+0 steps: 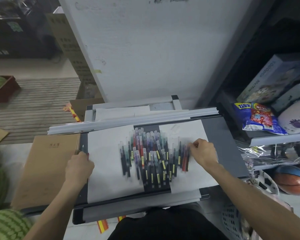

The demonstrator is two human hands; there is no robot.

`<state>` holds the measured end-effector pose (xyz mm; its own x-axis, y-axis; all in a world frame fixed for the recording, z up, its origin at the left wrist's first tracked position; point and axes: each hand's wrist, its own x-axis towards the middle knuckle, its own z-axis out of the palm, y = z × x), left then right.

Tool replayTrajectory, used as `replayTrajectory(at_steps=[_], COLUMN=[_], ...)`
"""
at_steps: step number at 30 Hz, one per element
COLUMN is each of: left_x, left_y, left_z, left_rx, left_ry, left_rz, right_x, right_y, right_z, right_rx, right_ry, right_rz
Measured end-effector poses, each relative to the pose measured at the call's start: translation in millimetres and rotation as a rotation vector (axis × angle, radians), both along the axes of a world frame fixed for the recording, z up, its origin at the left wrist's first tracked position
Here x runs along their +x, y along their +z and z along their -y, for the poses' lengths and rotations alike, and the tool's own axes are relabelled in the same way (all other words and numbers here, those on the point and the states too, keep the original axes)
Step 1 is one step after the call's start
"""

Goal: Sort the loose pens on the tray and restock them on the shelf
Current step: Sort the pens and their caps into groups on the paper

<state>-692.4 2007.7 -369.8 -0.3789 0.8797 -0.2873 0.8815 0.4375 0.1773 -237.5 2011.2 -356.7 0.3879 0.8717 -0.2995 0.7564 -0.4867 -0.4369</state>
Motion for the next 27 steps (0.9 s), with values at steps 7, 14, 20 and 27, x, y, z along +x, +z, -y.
replayTrajectory(at_steps=[7, 14, 20, 27], left_x=[20.3, 49.2, 71.6, 116.0], left_y=[24.2, 38.1, 48.2, 83.7], left_z=[9.1, 10.5, 14.0, 29.8], left_rx=[0.068, 0.159, 0.158, 0.259], left_ry=[-0.032, -0.131, -0.175, -0.289], left_rz=[0.030, 0.122, 0.186, 0.465], right_x=[47.2, 78.6, 74.8, -1.6], right_y=[7.9, -0.3, 0.8, 47.7], right_z=[13.1, 30.0, 25.1, 20.4], right_rx=[-0.063, -0.110, -0.036, 0.141], right_ry=[0.118, 0.090, 0.056, -0.105], right_rz=[0.304, 0.311, 0.287, -0.452])
